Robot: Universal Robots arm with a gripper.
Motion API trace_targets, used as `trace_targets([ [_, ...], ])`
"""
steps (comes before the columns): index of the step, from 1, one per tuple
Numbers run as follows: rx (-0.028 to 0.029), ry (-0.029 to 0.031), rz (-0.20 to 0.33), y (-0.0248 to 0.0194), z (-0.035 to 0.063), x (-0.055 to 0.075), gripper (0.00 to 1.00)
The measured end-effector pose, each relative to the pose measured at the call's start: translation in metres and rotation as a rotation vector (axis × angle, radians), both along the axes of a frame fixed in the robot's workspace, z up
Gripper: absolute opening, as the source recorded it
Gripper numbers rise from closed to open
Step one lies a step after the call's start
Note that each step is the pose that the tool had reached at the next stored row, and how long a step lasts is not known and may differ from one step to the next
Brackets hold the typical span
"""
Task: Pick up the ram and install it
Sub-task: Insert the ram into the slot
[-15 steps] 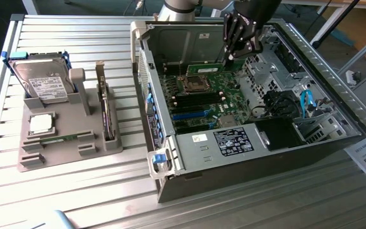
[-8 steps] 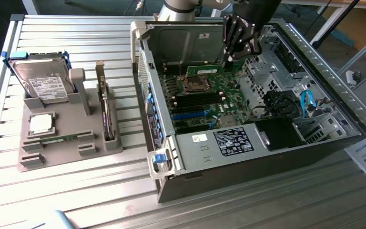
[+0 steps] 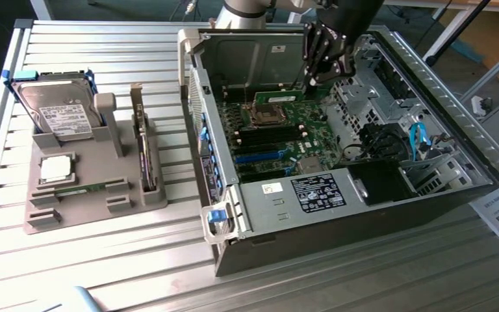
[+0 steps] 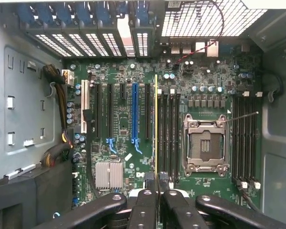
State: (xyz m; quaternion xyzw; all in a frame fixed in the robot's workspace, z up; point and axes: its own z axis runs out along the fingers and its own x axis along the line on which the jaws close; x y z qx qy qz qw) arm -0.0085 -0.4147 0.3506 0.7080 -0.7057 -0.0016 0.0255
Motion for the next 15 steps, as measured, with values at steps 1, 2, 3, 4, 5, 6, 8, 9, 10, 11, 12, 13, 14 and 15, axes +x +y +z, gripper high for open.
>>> trace_targets([
  [1,0.0,0.0,0.0,0.0,-0.0006,0.0,0.12],
  [2,0.0,0.0,-0.001,0.0,-0.0014,0.0,0.12],
  [3,0.0,0.0,-0.001,0.0,-0.0019,0.0,0.12],
  [4,0.0001,0.0,-0.001,0.0,-0.0033,0.0,0.12],
  [5,0.0,0.0,-0.002,0.0,-0.0039,0.0,0.12],
  [6,0.0001,0.0,-0.002,0.0,-0.0045,0.0,0.12],
  [8,0.0001,0.0,-0.003,0.0,-0.0065,0.0,0.12],
  [9,0.0001,0.0,-0.003,0.0,-0.0086,0.0,0.12],
  [10,0.0,0.0,-0.004,0.0,-0.0099,0.0,0.12],
  [11,0.0,0.0,-0.004,0.0,-0.0107,0.0,0.12],
  [12,0.0001,0.0,-0.005,0.0,-0.012,0.0,0.12],
  [13,0.0001,0.0,-0.005,0.0,-0.0133,0.0,0.12],
  [14,0.0,0.0,-0.005,0.0,-0.0145,0.0,0.12],
  [15,0.0,0.0,-0.006,0.0,-0.0164,0.0,0.12],
])
